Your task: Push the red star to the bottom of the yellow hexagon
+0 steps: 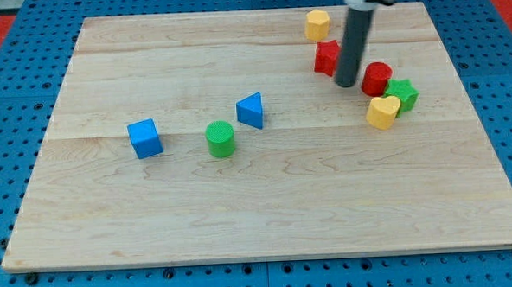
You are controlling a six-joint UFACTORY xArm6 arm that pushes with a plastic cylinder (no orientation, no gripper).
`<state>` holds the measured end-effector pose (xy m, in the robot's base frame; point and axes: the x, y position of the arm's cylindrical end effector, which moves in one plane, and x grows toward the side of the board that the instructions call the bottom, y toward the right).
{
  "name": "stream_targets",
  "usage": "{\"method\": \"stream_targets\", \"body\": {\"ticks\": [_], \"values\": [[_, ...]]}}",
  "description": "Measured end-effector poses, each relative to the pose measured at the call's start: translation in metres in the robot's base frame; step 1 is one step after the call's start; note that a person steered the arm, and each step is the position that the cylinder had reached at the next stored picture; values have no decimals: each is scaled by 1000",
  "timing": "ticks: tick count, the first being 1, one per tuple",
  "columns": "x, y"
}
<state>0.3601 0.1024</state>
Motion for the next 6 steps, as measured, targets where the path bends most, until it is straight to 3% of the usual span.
{"method": "stream_targets", "body": {"ticks": [5, 6], "values": [[-129, -7], [-163, -40]]}}
